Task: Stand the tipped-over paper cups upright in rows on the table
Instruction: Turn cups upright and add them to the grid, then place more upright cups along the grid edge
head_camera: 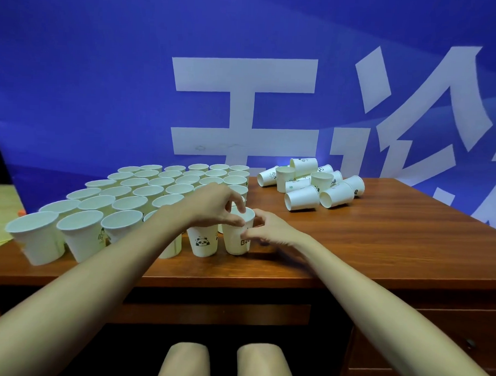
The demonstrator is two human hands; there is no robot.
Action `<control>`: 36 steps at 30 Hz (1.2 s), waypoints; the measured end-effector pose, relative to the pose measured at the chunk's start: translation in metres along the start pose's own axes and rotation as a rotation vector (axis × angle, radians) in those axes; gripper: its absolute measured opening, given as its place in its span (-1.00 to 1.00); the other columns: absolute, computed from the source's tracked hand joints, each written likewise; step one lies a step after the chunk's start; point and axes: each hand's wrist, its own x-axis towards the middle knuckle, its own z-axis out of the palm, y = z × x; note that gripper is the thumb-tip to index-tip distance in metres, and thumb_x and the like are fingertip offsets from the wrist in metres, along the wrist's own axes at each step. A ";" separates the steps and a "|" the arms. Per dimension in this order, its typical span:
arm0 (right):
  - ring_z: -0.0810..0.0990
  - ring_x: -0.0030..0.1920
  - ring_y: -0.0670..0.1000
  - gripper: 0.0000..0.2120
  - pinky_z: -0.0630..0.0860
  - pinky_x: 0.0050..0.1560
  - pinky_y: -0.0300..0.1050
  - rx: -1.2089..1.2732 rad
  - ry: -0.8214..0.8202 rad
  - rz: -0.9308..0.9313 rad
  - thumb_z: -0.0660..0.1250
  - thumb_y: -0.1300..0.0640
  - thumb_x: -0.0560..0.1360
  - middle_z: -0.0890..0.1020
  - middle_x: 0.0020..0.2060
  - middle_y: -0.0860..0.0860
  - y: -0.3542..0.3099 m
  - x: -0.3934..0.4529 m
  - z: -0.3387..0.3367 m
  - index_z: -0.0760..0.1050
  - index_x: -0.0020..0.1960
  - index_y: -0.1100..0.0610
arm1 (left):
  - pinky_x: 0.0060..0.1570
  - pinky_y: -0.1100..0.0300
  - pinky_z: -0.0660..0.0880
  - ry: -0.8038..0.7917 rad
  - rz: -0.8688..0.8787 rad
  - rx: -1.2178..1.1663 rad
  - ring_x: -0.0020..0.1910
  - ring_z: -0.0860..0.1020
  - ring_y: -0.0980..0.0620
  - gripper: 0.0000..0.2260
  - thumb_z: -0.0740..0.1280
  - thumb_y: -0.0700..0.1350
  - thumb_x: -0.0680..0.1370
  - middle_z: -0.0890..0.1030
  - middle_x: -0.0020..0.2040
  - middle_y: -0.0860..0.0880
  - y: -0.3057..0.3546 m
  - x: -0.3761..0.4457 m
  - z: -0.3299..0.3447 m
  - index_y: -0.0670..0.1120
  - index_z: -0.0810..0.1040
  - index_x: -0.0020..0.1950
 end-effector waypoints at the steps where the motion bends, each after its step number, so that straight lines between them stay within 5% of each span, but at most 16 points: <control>1: 0.49 -0.14 -0.02 -0.51 0.39 -0.17 -0.11 -0.015 -0.003 -0.001 0.47 0.06 0.34 0.61 0.02 0.01 0.001 0.001 0.001 0.48 0.25 -0.07 | -0.25 0.29 0.41 0.016 -0.007 -0.009 -0.20 0.46 0.17 -0.72 0.41 0.13 0.48 0.51 -0.13 0.11 -0.002 0.001 0.000 0.05 0.62 0.13; 7: 0.48 -0.24 -0.05 -0.38 0.40 -0.23 -0.12 -0.052 0.032 0.034 0.41 0.26 0.37 0.58 0.03 0.02 -0.001 0.008 -0.021 0.35 0.39 0.00 | -0.15 0.10 0.51 0.103 -0.044 -0.040 -0.11 0.54 0.08 -0.75 0.33 0.18 0.52 0.62 -0.11 0.04 -0.005 0.010 0.001 0.08 0.65 0.06; 13: 0.54 -0.24 -0.04 -0.60 0.47 -0.20 -0.19 -0.127 0.486 0.105 0.32 0.17 0.49 0.54 -0.27 -0.04 0.009 0.036 -0.081 0.43 0.32 0.14 | -0.25 0.27 0.42 0.070 -0.007 -0.019 -0.13 0.49 0.15 -0.79 0.32 0.10 0.55 0.57 -0.10 0.09 0.000 0.042 -0.007 0.06 0.65 0.09; 16: 0.57 0.08 0.10 -0.61 0.46 0.15 -0.04 -0.237 0.672 0.170 0.22 0.10 0.53 0.64 -0.02 0.04 0.026 0.051 -0.112 0.41 0.34 0.14 | -0.30 0.30 0.31 0.057 0.022 0.034 -0.16 0.47 0.15 -0.81 0.33 0.07 0.56 0.55 -0.13 0.10 0.001 0.067 -0.009 0.04 0.64 0.08; 18: 0.55 0.15 0.17 -0.61 0.45 0.15 0.00 -0.257 0.741 0.201 0.16 0.05 0.53 0.64 0.08 0.13 0.035 0.058 -0.129 0.42 0.31 0.15 | -0.23 0.25 0.34 0.028 0.021 0.059 -0.14 0.49 0.12 -0.81 0.33 0.06 0.56 0.59 -0.10 0.07 0.001 0.084 -0.009 0.04 0.64 0.09; 22: 0.52 0.10 0.18 -0.70 0.39 -0.03 -0.03 -0.280 0.752 0.301 0.17 0.01 0.54 0.56 0.03 0.10 0.050 0.069 -0.148 0.43 0.17 0.16 | -0.03 0.13 0.54 -0.033 0.019 0.107 -0.06 0.57 0.07 -0.79 0.33 0.07 0.55 0.64 0.02 0.03 0.001 0.119 -0.003 0.04 0.63 0.12; 27: 0.55 -0.15 0.14 -0.83 0.34 -0.29 -0.11 -0.327 0.737 0.298 0.23 0.05 0.44 0.57 -0.30 0.04 0.059 0.082 -0.158 0.43 -0.31 0.07 | 0.01 0.04 0.58 -0.080 -0.002 0.143 -0.04 0.58 0.05 -0.79 0.34 0.08 0.54 0.63 0.03 0.02 -0.007 0.151 0.009 0.06 0.62 0.11; 36: 0.57 -0.16 -0.03 -0.89 0.51 -0.12 -0.06 -0.427 0.601 0.069 0.27 0.03 0.42 0.58 -0.29 -0.13 0.037 0.111 -0.153 0.58 -0.15 -0.08 | -0.18 0.20 0.48 -0.073 -0.039 0.224 -0.03 0.56 0.06 -0.72 0.32 0.10 0.55 0.63 0.07 0.04 -0.028 0.190 0.015 0.06 0.55 0.22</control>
